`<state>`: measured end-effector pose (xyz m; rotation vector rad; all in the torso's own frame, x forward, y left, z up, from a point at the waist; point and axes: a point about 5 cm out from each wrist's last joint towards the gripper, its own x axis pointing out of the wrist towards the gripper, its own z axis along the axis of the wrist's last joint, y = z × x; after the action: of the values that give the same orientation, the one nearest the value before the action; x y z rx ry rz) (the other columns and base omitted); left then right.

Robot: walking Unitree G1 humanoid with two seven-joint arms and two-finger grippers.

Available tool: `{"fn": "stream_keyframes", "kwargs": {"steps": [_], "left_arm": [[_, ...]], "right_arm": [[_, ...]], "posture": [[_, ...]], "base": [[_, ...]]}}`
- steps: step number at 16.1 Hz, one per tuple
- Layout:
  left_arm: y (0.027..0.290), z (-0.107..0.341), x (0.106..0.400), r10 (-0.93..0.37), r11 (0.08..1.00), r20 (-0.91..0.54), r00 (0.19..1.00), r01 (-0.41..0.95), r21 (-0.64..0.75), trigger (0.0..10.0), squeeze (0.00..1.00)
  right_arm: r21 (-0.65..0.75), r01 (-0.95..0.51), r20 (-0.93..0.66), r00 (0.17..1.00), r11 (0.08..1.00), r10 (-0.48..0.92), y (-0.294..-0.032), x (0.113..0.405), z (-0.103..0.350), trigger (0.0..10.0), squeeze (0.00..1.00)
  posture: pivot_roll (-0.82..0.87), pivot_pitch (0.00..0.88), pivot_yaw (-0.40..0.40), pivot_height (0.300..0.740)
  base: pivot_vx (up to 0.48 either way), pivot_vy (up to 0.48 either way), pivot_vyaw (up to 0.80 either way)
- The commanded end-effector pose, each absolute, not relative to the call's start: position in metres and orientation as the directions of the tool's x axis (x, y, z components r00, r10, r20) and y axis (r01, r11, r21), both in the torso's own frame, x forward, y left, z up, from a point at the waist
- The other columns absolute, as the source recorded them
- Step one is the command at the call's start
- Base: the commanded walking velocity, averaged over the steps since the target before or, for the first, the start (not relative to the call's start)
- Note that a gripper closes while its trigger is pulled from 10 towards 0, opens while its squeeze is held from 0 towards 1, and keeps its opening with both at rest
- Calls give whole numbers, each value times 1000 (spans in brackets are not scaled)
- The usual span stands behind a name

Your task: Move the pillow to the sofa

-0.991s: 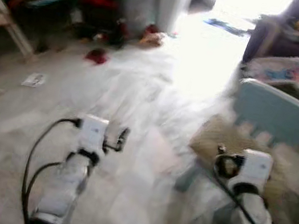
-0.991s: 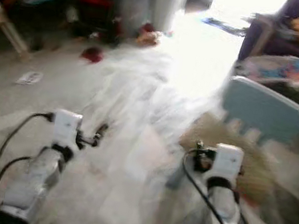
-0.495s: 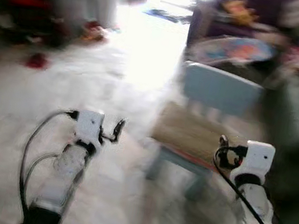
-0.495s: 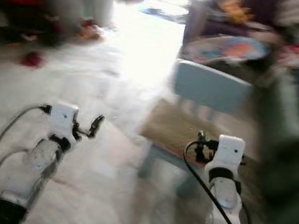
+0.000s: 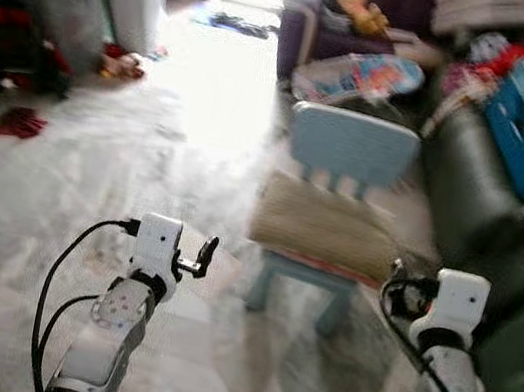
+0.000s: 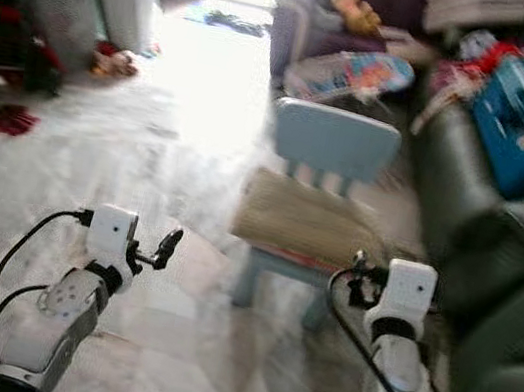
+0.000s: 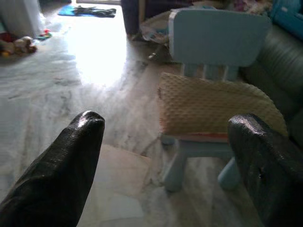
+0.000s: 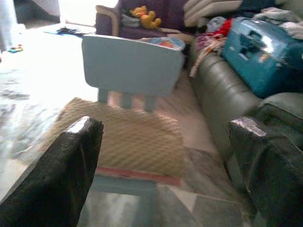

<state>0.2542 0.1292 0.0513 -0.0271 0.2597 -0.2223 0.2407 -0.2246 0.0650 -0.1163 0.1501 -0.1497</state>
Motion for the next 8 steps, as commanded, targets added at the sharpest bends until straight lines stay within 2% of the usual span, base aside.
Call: {"fn": "stream_keyframes", "kwargs": {"steps": [1, 3, 6, 8], "left_arm": [[130, 59, 259, -225, 974, -230, 947, 219, -50, 10000, 0], [131, 60, 259, -222, 975, -229, 948, 217, -49, 10000, 0], [130, 63, 257, -219, 976, -203, 954, 214, -50, 10000, 0], [128, 64, 256, -228, 974, -205, 952, 225, -41, 10000, 0]], "right_arm": [[-132, 126, -132, 981, 983, -143, -222, 242, 68, 10000, 0], [-127, 126, -133, 981, 984, -142, -221, 245, 69, 10000, 0], [-113, 118, -126, 983, 987, -132, -217, 251, 69, 10000, 0], [-107, 113, -134, 983, 988, -127, -214, 251, 66, 10000, 0]], "posture": [[-45, 0, -4, 740], [-40, 0, -4, 740], [-23, 0, -6, 740], [-4, 0, -19, 740]], "base": [[0, 480, 0], [0, 480, -650], [0, 0, -800], [0, 0, 0]]}}
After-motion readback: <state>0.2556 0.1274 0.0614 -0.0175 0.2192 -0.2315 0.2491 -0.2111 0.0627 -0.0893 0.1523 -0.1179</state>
